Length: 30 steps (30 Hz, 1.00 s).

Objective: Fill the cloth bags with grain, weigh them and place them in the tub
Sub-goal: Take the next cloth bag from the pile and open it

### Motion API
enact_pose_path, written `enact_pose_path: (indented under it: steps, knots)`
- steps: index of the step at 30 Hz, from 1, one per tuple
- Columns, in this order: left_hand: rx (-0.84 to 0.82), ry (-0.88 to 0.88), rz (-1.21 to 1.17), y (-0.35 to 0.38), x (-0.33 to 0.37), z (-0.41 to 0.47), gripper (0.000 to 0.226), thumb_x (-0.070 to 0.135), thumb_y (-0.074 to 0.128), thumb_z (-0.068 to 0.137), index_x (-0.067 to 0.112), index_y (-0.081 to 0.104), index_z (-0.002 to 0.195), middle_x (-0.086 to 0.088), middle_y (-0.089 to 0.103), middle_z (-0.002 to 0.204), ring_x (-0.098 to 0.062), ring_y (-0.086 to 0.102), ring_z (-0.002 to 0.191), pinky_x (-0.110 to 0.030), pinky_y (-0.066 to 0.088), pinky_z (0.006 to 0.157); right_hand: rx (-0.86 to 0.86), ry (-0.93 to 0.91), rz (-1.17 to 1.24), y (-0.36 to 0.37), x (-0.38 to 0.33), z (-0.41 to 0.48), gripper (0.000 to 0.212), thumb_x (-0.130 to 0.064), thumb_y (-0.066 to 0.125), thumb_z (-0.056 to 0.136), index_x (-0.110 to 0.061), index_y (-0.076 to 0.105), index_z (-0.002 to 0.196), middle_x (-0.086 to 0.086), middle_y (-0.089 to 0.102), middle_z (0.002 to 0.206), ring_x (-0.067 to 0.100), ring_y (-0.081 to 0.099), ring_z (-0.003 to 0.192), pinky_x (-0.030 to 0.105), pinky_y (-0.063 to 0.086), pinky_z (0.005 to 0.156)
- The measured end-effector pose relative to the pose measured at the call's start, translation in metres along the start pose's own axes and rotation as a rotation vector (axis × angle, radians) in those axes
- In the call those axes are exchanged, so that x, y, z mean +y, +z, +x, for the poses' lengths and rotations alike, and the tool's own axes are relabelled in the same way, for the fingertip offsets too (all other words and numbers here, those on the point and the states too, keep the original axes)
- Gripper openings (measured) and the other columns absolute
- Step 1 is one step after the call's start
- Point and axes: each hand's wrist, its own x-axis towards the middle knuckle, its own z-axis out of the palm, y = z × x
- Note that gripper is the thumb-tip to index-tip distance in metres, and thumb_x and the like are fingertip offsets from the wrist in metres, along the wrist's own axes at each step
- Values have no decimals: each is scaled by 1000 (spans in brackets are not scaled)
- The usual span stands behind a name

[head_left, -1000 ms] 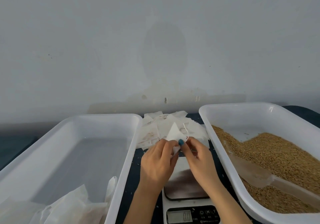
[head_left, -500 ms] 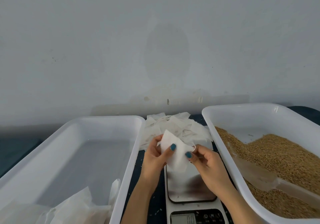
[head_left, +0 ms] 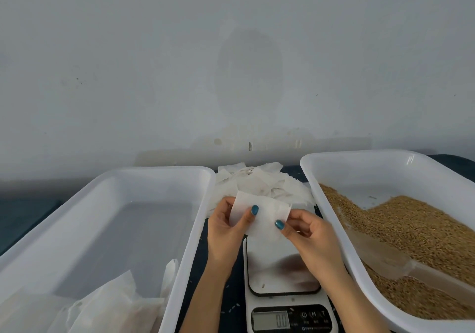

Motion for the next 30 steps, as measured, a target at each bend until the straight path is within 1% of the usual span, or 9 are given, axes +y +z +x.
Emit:
enact_pose_path:
  steps: [5, 8, 10, 12, 17, 22, 25, 28, 30]
  knots:
    - [-24, -4, -7, -2, 1, 0, 26, 24, 76, 78, 11, 66, 99, 1, 73, 90, -11, 71, 80, -21, 56, 65, 79, 11, 96, 3, -1, 2, 30, -7, 82, 74, -8, 53, 82, 12, 74, 72, 3, 66, 61, 9, 46, 58]
    - [-43, -11, -12, -2, 2, 0, 27, 22, 75, 80, 8, 65, 101, 2, 73, 88, -9, 70, 79, -20, 54, 64, 86, -29, 78, 4, -4, 0, 43, -2, 81, 75, -10, 40, 68, 25, 62, 67, -2, 60, 56, 6, 42, 55]
    - [-46, -13, -16, -2, 3, -1, 30, 23, 75, 79, 7, 65, 102, 2, 73, 89, -9, 70, 79, -20, 54, 64, 80, -51, 63, 5, -6, -2, 50, -3, 82, 74, -12, 35, 62, 28, 51, 64, 3, 53, 52, 5, 40, 53]
    - [-52, -18, -14, -3, 5, -1, 33, 26, 76, 77, 7, 65, 103, 1, 73, 91, -11, 71, 82, -20, 55, 64, 75, -61, 65, 5, -4, -3, 53, -7, 83, 73, -14, 32, 59, 20, 49, 58, 8, 44, 51, 6, 38, 50]
    - [-144, -72, 41, -3, 9, -2, 50, 37, 85, 72, 15, 63, 112, 2, 72, 100, -16, 71, 91, -26, 57, 61, 97, -123, 41, 4, -3, -3, 52, -26, 81, 71, -17, 32, 57, -9, 39, 50, 3, 33, 49, 8, 32, 48]
    - [-187, -93, 40, 0, 7, -3, 42, 25, 79, 76, 9, 64, 113, -2, 74, 100, -20, 73, 91, -27, 59, 64, 121, -230, -37, 6, -4, -3, 30, -36, 74, 73, -18, 50, 70, -9, 51, 62, 5, 47, 56, 15, 39, 53]
    - [-182, -99, 26, 1, 8, -4, 41, 26, 78, 76, 11, 65, 112, 1, 75, 98, -18, 73, 89, -26, 58, 61, 148, -284, -145, 8, -9, -6, 23, -47, 70, 73, -33, 59, 87, -16, 61, 71, 6, 60, 63, 14, 47, 53]
    - [-168, -103, 18, 2, 9, -4, 42, 29, 78, 75, 14, 64, 112, 3, 75, 99, -17, 73, 90, -25, 58, 60, 194, -301, -132, 9, -12, -9, 30, -50, 71, 70, -36, 54, 91, -15, 63, 77, 9, 67, 65, 22, 55, 50]
    - [-161, -111, 8, 3, 9, -4, 42, 30, 77, 75, 15, 64, 112, 5, 75, 99, -16, 73, 90, -25, 58, 60, 209, -319, -118, 9, -13, -9, 36, -49, 72, 69, -38, 44, 89, -13, 63, 77, 9, 68, 66, 22, 55, 49]
